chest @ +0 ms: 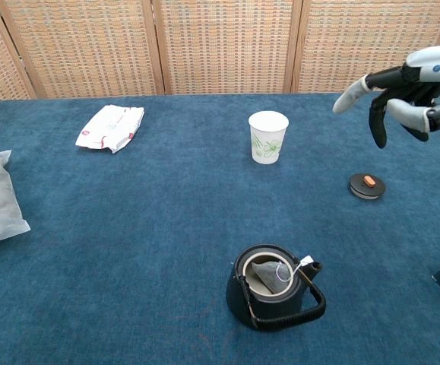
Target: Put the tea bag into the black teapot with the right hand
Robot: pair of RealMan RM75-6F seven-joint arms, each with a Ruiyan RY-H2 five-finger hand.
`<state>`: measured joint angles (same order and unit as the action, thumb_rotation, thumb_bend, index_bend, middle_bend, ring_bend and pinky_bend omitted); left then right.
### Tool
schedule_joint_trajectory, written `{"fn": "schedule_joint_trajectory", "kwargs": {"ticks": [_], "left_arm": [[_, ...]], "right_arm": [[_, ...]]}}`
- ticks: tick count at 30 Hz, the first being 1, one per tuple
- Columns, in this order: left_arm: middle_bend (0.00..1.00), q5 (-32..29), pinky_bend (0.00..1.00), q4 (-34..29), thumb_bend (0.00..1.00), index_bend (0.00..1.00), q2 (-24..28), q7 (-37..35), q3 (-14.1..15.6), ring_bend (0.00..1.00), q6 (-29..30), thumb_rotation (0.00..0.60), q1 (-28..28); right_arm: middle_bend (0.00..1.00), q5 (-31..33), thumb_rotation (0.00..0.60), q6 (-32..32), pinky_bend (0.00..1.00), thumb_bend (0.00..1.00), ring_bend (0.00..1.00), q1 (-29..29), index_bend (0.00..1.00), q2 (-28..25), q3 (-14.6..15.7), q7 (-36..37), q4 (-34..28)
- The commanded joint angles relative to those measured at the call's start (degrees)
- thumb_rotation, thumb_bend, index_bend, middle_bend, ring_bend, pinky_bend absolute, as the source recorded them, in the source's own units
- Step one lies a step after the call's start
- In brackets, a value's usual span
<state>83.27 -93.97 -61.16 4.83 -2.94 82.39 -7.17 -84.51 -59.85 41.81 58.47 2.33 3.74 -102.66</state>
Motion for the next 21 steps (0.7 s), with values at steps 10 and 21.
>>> {"fn": "schedule_joint_trajectory", "kwargs": {"ticks": [10,21], "left_arm": [[0.0,0.1,0.0,0.5,0.32,0.0,-0.7,-0.8,0.0,0.0,0.5,0.6,0.3],[0.0,1.7,0.0,-0.3,0.32,0.0,-0.6,-1.5,0.7,0.0,1.1,0.6,0.6]], "right_arm": [[0.41,4.2,0.388,-13.7,0.74,0.8,0.47,-10.5,0.2,5.6,-3.0,-11.6,3.3],[0.24,5.3,0.391,-18.4,0.52,0.71,0.24,-15.9,0.2,7.0,-3.5,-15.2,4.5]]}}
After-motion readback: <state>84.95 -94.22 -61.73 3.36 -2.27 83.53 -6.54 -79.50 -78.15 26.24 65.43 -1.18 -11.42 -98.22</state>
